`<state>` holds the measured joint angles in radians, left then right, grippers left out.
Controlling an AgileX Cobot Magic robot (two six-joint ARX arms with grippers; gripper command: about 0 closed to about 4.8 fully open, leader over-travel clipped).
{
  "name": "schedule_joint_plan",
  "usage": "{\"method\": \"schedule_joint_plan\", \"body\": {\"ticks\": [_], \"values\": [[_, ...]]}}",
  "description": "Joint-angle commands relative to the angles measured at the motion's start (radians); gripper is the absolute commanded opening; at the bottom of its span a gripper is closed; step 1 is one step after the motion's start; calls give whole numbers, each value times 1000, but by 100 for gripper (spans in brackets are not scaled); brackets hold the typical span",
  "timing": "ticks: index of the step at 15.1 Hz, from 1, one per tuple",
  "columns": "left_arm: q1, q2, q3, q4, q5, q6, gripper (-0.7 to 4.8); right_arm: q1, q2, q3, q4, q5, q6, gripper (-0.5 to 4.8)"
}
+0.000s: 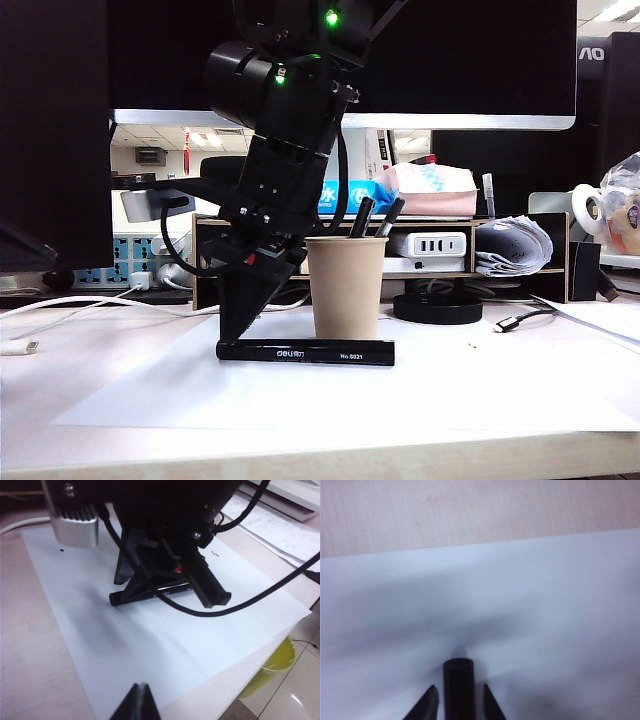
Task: Pick up the marker and insert it into the paper cup.
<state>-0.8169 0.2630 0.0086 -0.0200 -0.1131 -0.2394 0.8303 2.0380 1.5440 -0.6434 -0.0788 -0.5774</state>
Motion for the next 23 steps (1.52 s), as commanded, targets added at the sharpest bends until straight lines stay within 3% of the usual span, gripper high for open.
{"method": "schedule_joint_plan", "body": {"ticks": [1, 15, 23], "values": [[2, 0, 1, 6, 4, 4, -5, 1, 0, 6, 23, -2, -3, 122], [2, 0, 1, 6, 1, 4, -5, -13, 34, 6, 24, -2, 1, 115], [2, 0, 1, 6, 0, 5, -5, -13, 34, 6, 24, -6, 1, 49]]}}
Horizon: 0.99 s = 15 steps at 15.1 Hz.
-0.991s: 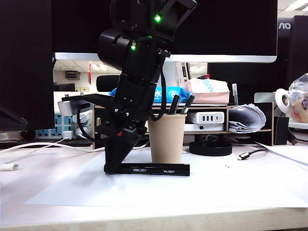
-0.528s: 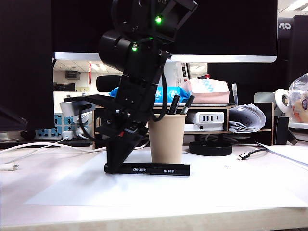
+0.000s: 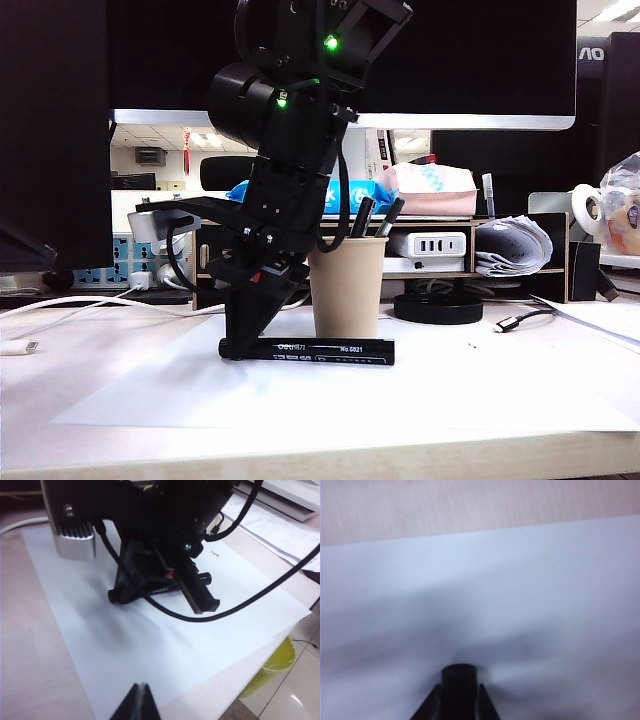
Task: Pick up the marker and insert it into the paper cup.
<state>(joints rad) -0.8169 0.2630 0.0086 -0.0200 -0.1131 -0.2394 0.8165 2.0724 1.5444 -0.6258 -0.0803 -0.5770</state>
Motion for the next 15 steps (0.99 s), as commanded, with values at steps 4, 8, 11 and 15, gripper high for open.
{"method": "schedule_joint_plan", "body": {"ticks": [4, 8, 11, 15], "values": [[2, 0, 1, 6, 0, 5, -5, 1, -1, 6, 10, -3, 7, 32], [2, 0, 1, 6, 1, 4, -5, 1, -3, 8, 11, -4, 31, 32], [2, 0, 1, 6, 1, 4, -5, 0, -5, 44, -5, -8, 80, 32], [2, 0, 1, 6, 1, 4, -5, 0, -11, 156, -42, -34, 114, 32]]}}
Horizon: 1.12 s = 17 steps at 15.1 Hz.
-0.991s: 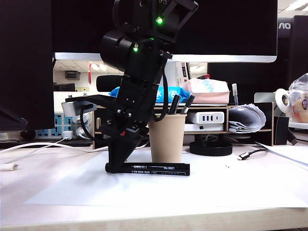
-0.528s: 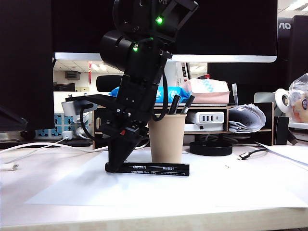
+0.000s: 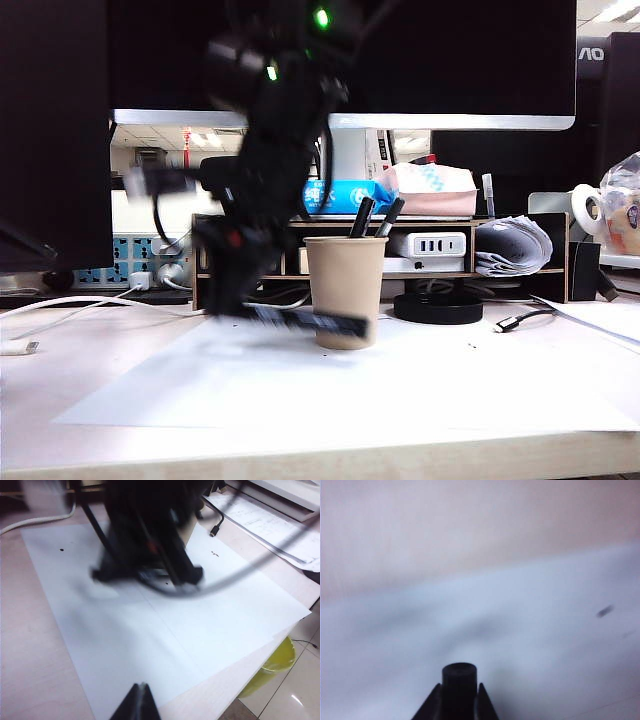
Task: Pick up the marker and insert it into the paper cup.
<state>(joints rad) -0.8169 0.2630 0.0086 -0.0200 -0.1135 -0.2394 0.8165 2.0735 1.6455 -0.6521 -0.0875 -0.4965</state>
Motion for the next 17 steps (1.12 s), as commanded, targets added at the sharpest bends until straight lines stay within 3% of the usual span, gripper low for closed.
{"method": "schedule_joint_plan", "body": {"ticks": [1, 5, 9, 12, 17], "values": [[2, 0, 1, 6, 1, 4, -5, 0, -21, 91, -29, -27, 34, 31], [2, 0, 1, 6, 1, 4, -5, -4, -67, 177, -26, -78, 82, 31], [2, 0, 1, 20, 1, 4, -5, -19, -108, 265, -6, -201, 171, 31], [2, 0, 2, 63, 2, 4, -5, -68, -135, 275, 93, -352, 316, 31], [2, 0, 2, 70, 1, 4, -5, -127, -167, 274, 96, -384, 349, 64]]}}
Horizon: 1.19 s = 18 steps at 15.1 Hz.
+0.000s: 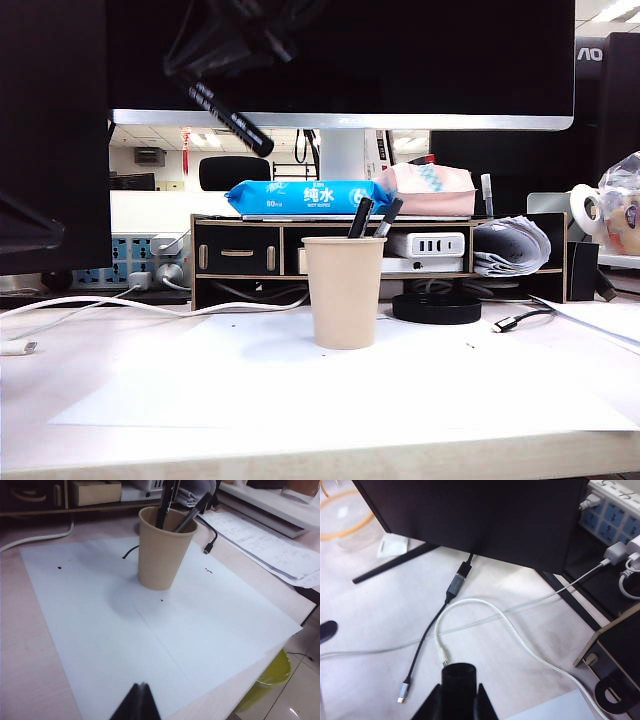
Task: Pick up the marker and insert it into the paper cup.
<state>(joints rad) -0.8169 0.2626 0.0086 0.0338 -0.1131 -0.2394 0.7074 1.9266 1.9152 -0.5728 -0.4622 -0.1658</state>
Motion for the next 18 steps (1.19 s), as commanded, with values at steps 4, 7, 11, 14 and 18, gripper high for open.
{"method": "schedule_joint_plan", "body": {"ticks": [4, 7, 11, 14, 18], "values": [[2, 0, 2, 17, 0, 4, -5, -86, -61, 4, 0, -12, 36, 68], [2, 0, 2, 17, 0, 4, -5, -121, -63, 2, -45, -22, 34, 68], [2, 0, 2, 16, 0, 4, -5, -153, -64, -56, -23, -74, 36, 68], [2, 0, 2, 16, 0, 4, -5, -169, -72, -97, -1, -97, 35, 68], [2, 0, 2, 16, 0, 4, -5, -192, -95, -165, 65, -150, 57, 68]]}}
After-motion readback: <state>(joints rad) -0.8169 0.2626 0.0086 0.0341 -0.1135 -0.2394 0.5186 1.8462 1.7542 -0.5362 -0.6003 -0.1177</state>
